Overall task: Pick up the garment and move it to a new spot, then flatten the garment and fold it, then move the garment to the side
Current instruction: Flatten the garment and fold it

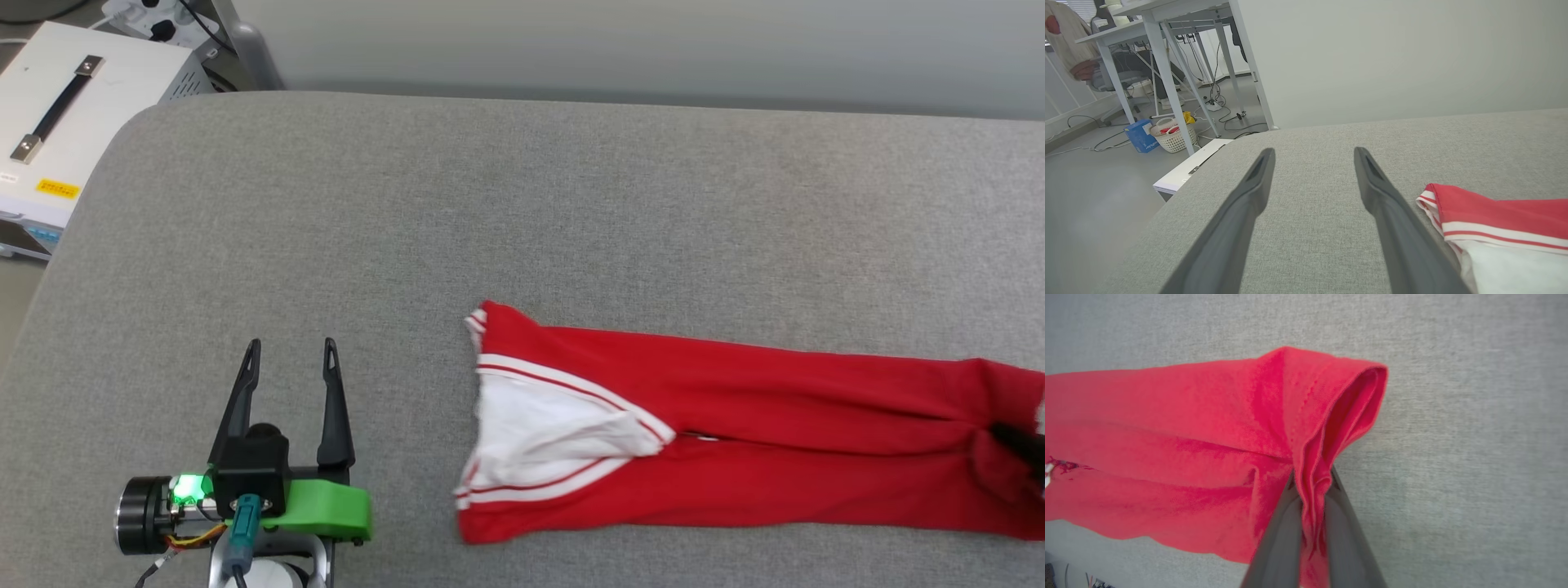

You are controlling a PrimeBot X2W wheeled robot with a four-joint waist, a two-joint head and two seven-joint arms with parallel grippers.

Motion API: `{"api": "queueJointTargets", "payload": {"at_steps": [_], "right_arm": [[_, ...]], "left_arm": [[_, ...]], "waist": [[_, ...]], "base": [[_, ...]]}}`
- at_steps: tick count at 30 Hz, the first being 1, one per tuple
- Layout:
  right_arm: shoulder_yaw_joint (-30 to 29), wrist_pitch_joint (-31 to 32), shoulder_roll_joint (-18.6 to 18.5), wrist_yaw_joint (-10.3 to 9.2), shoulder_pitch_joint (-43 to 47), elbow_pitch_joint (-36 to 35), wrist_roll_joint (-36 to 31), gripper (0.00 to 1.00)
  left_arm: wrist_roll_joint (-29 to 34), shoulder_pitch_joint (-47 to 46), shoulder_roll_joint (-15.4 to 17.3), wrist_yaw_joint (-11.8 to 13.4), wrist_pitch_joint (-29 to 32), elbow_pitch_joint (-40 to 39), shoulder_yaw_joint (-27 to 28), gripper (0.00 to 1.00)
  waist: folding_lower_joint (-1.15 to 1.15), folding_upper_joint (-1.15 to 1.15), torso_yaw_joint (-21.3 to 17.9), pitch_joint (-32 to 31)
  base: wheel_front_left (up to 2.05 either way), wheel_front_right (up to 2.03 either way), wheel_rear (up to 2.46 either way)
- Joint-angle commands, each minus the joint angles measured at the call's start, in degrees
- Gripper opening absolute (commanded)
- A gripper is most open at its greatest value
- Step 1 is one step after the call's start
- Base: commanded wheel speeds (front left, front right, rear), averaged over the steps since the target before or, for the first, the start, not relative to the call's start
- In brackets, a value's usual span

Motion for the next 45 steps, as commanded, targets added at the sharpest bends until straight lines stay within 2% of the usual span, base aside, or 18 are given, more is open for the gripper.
{"api": "queueJointTargets", "payload": {"at_steps": [1, 4, 8, 12, 18, 23, 27, 37, 45], "right_arm": [[-0.7, -0.5, -1.4, -0.06, -0.1, 1.2, -0.6, 0.0], [-0.8, -0.5, -3.1, -0.06, -0.1, 3.0, -2.0, 0.0], [-0.1, 2.0, -2.9, -0.06, 0.8, 0.7, -0.3, 0.0], [-0.1, 2.5, -2.7, -0.06, 1.2, -4.9, 0.9, 0.0], [1.6, 6.2, -1.9, -0.06, 1.2, -18.4, 2.3, 0.0], [4.3, 9.9, 0.5, -0.06, -1.5, -26.2, 0.7, 0.0], [8.0, 12.6, 3.7, -0.06, -5.7, -29.3, -2.2, 0.0], [20.6, 15.0, 13.2, -0.06, -18.9, -27.2, -9.0, 0.0], [30.2, 10.2, 20.0, -0.06, -27.8, -19.4, -12.7, 0.0]], "left_arm": [[0.7, 1.2, -0.4, -0.6, -0.3, 0.2, 0.5, 1.0], [1.6, 1.7, -1.0, -1.6, -0.3, 0.5, 1.4, 1.0], [2.4, 2.4, -1.7, -2.9, -0.3, 1.1, 2.3, 1.0], [3.0, 2.9, -2.5, -4.0, -0.3, 1.3, 3.2, 1.0], [3.9, 3.4, -3.5, -5.3, -0.3, 1.0, 4.2, 1.0], [4.8, 2.7, -4.4, -6.2, -0.3, 0.8, 4.6, 1.0], [5.4, 1.9, -5.0, -6.7, -0.3, 0.6, 4.9, 1.0], [6.4, -0.7, -6.5, -7.7, -0.3, 0.5, 5.5, 1.0], [6.9, -2.0, -7.3, -8.1, -0.3, 0.6, 5.7, 1.0]], "waist": [[0.0, 0.0, 0.0, -0.5], [0.0, 0.0, 0.1, -1.1], [0.0, 0.0, 0.2, -1.9], [0.0, 0.0, 0.2, -2.5], [0.0, 0.0, -0.1, -2.1], [0.0, 0.0, 0.0, -0.6], [0.0, 0.0, 0.2, 0.8], [0.0, 0.0, 1.1, 5.0], [0.0, 0.0, 1.6, 7.0]], "base": [[0.0, 0.0, 0.0], [0.0, 0.0, 0.0], [0.0, 0.0, 0.0], [0.0, 0.0, 0.0], [0.0, 0.0, 0.0], [0.0, 0.0, 0.0], [0.0, 0.0, 0.0], [0.0, 0.0, 0.0], [0.0, 0.0, 0.0]]}}
